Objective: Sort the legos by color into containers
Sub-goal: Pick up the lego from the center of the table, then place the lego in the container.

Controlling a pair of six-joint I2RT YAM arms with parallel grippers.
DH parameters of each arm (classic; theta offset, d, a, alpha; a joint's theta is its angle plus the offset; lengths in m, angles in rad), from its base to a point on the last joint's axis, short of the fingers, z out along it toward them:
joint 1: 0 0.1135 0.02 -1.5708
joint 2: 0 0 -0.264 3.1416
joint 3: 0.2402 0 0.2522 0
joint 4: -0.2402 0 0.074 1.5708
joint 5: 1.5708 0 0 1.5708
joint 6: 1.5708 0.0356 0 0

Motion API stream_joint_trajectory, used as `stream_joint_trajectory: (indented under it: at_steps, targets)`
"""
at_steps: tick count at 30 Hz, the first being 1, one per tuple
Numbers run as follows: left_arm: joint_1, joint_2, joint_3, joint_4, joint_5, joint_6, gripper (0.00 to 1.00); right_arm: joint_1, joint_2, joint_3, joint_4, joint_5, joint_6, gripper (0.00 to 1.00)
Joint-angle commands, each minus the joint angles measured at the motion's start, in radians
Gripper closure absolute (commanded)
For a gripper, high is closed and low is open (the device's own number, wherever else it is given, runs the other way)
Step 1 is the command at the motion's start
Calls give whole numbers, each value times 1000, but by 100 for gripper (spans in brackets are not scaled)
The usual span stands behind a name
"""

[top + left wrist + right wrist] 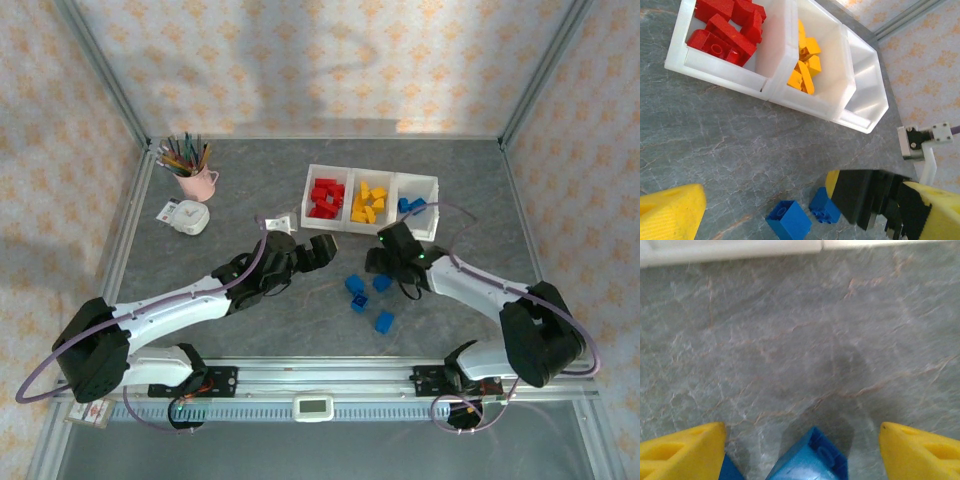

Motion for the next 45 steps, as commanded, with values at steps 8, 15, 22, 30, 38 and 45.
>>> stream_joint_trajectory:
  at_steps: [8, 15, 22, 30, 38, 45]
  targets:
    - [-1, -24, -7, -1, -9, -15, 1, 67, 42, -57, 15, 56, 150, 22]
    - [-2, -5, 12, -9, 6, -4, 1, 70, 62, -66, 31, 78, 161, 34]
    - [-2, 7, 18, -4, 15, -1, 1, 70, 66, -71, 38, 79, 155, 50]
    - [-2, 12, 29, -5, 20, 2, 1, 70, 42, -57, 24, 110, 134, 57]
    - [-2, 47, 98, -9, 48, 32, 1, 4, -24, 56, -62, 183, 61, 56]
    - [-3, 127, 180, 16, 84, 63, 1, -160, 4, 191, -24, 197, -44, 55]
